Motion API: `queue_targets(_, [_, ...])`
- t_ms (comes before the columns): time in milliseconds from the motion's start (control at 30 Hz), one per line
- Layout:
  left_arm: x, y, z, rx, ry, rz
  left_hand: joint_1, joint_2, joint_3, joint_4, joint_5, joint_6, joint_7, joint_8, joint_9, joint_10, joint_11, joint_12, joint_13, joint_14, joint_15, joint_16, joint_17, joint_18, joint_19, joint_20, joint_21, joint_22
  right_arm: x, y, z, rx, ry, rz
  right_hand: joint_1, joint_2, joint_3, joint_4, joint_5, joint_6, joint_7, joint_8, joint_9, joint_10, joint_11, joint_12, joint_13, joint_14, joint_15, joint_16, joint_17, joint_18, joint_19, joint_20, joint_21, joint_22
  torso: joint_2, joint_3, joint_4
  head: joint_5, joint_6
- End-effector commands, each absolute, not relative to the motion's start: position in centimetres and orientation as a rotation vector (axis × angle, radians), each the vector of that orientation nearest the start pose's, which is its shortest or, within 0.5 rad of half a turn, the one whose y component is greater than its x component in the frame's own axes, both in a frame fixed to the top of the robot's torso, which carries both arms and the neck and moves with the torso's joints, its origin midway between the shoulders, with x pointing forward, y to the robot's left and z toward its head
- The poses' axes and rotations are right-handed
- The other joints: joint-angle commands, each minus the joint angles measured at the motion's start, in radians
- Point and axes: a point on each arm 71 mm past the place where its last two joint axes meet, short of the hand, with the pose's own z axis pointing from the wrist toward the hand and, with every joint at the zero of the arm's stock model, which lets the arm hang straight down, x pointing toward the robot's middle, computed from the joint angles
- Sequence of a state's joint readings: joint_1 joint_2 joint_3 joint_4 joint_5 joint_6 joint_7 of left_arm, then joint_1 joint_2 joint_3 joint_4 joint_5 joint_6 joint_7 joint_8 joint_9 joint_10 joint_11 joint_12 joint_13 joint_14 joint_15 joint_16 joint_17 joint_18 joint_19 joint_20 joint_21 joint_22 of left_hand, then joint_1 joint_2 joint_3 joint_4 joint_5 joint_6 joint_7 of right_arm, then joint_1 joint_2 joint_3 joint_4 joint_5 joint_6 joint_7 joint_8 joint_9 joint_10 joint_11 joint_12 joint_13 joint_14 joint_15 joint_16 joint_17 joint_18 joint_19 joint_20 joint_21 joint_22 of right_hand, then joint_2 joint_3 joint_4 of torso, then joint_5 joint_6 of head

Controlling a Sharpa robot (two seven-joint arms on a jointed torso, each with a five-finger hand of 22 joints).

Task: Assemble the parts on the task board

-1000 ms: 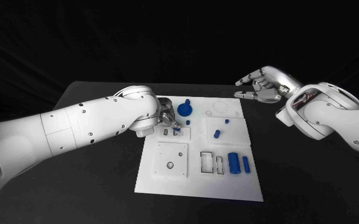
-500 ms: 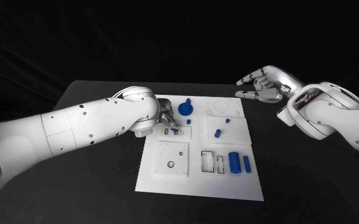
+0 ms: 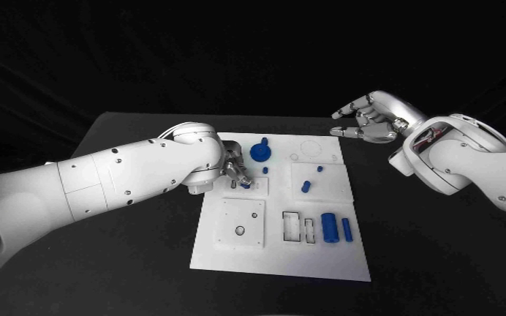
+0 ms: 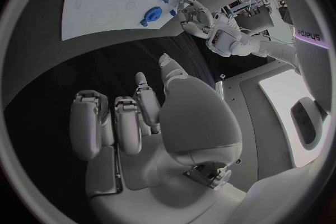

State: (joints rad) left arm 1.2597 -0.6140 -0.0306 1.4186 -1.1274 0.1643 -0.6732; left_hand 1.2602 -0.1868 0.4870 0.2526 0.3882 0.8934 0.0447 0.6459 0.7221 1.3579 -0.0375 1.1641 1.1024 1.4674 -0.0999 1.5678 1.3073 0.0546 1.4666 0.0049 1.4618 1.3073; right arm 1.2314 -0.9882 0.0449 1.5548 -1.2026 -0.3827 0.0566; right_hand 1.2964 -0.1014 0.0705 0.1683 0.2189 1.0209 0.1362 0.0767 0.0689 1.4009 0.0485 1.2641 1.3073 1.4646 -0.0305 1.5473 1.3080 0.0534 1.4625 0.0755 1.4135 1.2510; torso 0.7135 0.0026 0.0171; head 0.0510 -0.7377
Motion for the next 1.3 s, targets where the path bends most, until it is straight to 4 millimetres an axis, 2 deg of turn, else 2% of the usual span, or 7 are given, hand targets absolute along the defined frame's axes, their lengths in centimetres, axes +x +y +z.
queue_targets(33, [49.82,13.82,-20.81,-0.042,2.344,-0.282,0.002,0.011,0.180,-0.175,0.002,0.000,-0.006,0.004,-0.001,0.006,-0.001,-0.003,-0.001,0.103,0.001,0.003,0.263,-0.017,0.048,0.004,0.002,0.077,49.08,-26.14,-12.78,0.058,1.513,0.785,-0.002,0.007,-0.004,0.003,0.004,0.003,-0.002,0.004,0.000,-0.003,0.000,-0.003,0.033,0.094,0.004,-0.005,0.213,0.011,-0.009,0.000,-0.004,-0.001,-0.001,0.0003,0.0001,0.000,-0.002])
queue_targets(433, [49.72,13.81,-20.92,-0.046,2.352,-0.289,-0.003,0.008,0.183,-0.177,0.001,0.001,-0.006,0.005,0.001,0.008,-0.001,0.000,0.003,0.103,0.001,0.003,0.263,-0.017,0.049,0.004,0.003,0.079,49.17,-26.30,-12.83,0.062,1.515,0.780,-0.004,0.007,-0.007,0.006,0.004,0.003,-0.002,0.004,0.000,-0.003,0.000,-0.004,0.032,0.094,0.004,-0.005,0.213,0.011,-0.010,0.000,-0.005,-0.003,0.000,0.0007,-0.0001,0.002,-0.002])
queue_targets(567, [49.77,13.80,-20.94,-0.063,2.354,-0.298,-0.035,0.013,0.183,-0.166,-0.002,0.009,-0.011,0.008,0.005,0.015,-0.003,0.006,0.008,0.103,0.001,0.003,0.263,-0.018,0.050,0.004,0.004,0.082,49.16,-26.30,-12.82,0.062,1.515,0.780,-0.004,0.008,-0.007,0.006,0.004,0.003,-0.002,0.004,0.000,-0.003,0.000,-0.004,0.032,0.094,0.004,-0.005,0.212,0.011,-0.010,0.000,-0.005,-0.003,-0.001,0.0013,-0.0001,0.004,-0.002])
queue_targets(767, [49.88,13.78,-20.99,-0.076,2.358,-0.303,-0.162,0.013,0.093,-0.095,-0.012,0.038,-0.024,0.011,0.009,0.023,-0.011,0.018,0.018,0.103,-0.005,0.003,0.263,-0.019,0.052,0.000,0.007,0.089,49.12,-26.25,-12.81,0.061,1.515,0.782,-0.004,0.008,-0.007,0.007,0.004,0.004,-0.002,0.004,0.000,-0.004,0.000,-0.006,0.030,0.093,0.004,-0.006,0.212,0.012,-0.011,0.000,-0.006,-0.005,0.000,0.0017,0.0003,0.006,-0.003])
queue_targets(900, [49.96,13.79,-21.04,-0.076,2.362,-0.301,-0.207,0.016,0.038,-0.067,-0.012,0.049,-0.027,0.006,0.008,0.025,-0.014,0.025,0.025,0.103,-0.008,0.003,0.263,-0.020,0.054,-0.003,0.009,0.094,49.08,-26.22,-12.80,0.060,1.516,0.783,-0.004,0.007,-0.008,0.007,0.004,0.004,-0.002,0.004,0.000,-0.005,0.000,-0.008,0.029,0.093,0.004,-0.006,0.211,0.012,-0.011,0.000,-0.007,-0.007,0.000,0.0021,0.0004,0.006,-0.004])
queue_targets(1300, [50.18,13.61,-21.16,-0.072,2.370,-0.295,-0.232,0.036,-0.040,-0.045,-0.010,0.064,-0.032,-0.001,0.007,0.031,-0.018,0.037,0.038,0.103,-0.012,0.003,0.263,-0.023,0.059,-0.007,0.019,0.112,48.99,-26.09,-12.79,0.058,1.519,0.787,-0.005,0.007,-0.009,0.008,0.004,0.004,-0.002,0.005,0.000,-0.007,0.000,-0.010,0.027,0.093,0.004,-0.007,0.209,0.012,-0.012,0.000,-0.008,-0.008,0.000,0.0023,-0.0011,0.006,-0.005])
